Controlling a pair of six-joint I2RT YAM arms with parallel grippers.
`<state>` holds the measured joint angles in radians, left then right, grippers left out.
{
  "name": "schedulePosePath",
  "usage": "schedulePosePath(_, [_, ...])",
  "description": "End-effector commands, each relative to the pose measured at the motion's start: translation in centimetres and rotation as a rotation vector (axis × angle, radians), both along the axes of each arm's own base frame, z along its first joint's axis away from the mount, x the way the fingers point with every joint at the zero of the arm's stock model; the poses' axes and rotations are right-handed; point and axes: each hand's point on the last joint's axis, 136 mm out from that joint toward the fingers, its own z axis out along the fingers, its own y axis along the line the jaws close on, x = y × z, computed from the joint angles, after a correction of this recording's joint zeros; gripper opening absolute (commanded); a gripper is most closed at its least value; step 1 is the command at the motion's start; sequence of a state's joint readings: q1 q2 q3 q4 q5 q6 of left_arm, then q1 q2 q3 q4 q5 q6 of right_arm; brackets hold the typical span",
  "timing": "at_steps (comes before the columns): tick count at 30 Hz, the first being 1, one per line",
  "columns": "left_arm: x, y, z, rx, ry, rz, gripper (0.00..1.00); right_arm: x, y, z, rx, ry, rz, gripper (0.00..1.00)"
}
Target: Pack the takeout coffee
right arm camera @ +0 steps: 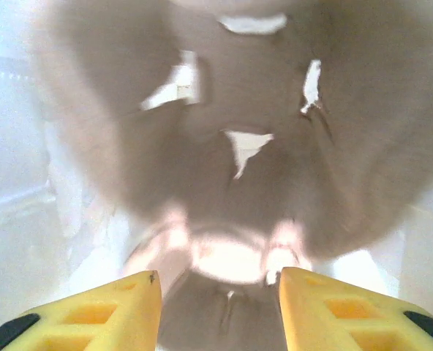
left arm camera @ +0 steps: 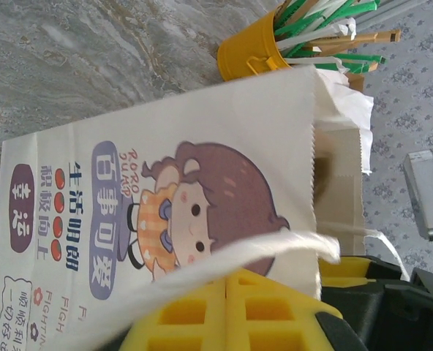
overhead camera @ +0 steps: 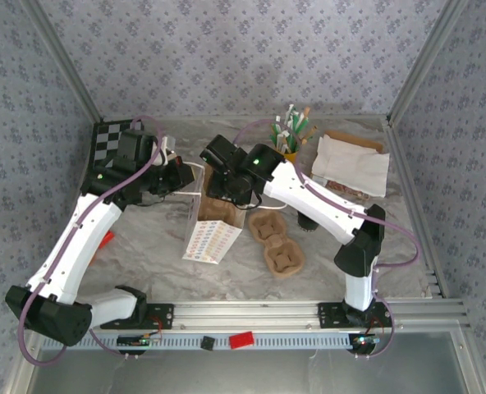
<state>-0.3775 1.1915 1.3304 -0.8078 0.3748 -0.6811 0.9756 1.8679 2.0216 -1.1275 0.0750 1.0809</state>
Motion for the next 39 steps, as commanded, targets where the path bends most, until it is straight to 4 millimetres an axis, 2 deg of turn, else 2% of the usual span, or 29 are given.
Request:
schedulePosePath(1, [0.2,0.2,0.8,-0.001,-0.035,0.006,0.00,-0.3,-0.5,1.6,-0.024,-0.033,0.006,0.51])
schedulePosePath(6, [0.2,0.3,0.4,0.006,-0.032,0.015,0.00,-0.2,-1.0,2.8,-0.036,-0.082,0.002,0.58])
schedulePosePath(11, [0.1,0.4,0.5,0.004,-0.035,0.015,0.00,-0.1,-1.5,4.3,-0.057,-0.131,0.030,0.59])
schedulePosePath(19, [0.1,0.8,0.3,0.021,-0.028,0.020,0.00,-0.1,-1.1,6.6,-0.073,-0.218,0.111,0.60])
schedulePosePath(26, [-0.2,1.2,0.8,0.028,-0.039,0.021,0.14,-0.9,-0.3,6.0,-0.080,-0.181,0.180,0.60])
schedulePosePath(35, [-1.6,3.3,1.2,0.073,-0.037,0.062,0.26,-1.7,0.9,5.3,-0.088,-0.161,0.231,0.59])
schedulePosePath(39, [-2.5,3.3,1.6,0.057,-0.029,0.041,0.35,-2.0,1.4,5.1,-0.076,-0.148,0.248,0.59])
